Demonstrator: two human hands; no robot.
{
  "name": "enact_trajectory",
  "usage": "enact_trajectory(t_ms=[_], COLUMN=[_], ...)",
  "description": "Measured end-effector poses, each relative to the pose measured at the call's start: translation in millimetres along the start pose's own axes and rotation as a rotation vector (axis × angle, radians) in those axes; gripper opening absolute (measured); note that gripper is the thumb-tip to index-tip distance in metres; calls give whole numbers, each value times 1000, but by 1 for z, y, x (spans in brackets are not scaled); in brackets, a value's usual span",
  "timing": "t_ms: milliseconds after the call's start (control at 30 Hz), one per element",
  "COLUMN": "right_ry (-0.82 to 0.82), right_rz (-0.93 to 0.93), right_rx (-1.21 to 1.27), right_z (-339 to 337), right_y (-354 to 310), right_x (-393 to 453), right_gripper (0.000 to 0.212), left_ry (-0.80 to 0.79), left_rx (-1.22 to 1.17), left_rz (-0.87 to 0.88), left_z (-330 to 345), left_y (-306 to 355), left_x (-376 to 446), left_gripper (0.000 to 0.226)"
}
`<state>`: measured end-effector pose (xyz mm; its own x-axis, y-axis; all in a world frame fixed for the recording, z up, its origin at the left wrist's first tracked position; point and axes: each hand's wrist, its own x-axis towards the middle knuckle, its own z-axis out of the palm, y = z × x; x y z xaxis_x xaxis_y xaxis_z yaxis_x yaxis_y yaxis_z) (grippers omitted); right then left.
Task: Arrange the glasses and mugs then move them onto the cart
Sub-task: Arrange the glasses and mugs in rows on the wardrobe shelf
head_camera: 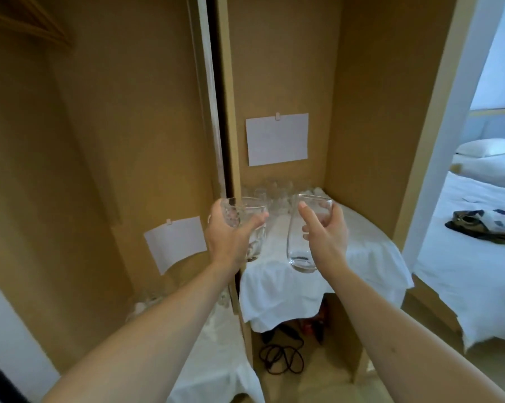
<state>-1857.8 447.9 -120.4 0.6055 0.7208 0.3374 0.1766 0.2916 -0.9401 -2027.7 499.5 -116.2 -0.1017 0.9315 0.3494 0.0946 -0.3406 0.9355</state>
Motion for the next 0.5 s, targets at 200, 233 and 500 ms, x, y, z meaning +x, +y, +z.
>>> enact_trajectory(t_ms=[200,233,500], right_ry=[24,30,79], right_rz=[35,45,92], right_rx=[-30,-32,-66], right_z=[-39,-43,-58], right_y=[15,18,44], right_x=[22,26,61], right_gripper=[64,65,68], left_ry=[-9,-20,-104], left_rx=[54,62,92], left_rz=[-28,-33,-58], left_z=[52,58,113], left_y=[-6,-6,-20], left_x=[-11,-10,16], left_gripper=[88,93,101])
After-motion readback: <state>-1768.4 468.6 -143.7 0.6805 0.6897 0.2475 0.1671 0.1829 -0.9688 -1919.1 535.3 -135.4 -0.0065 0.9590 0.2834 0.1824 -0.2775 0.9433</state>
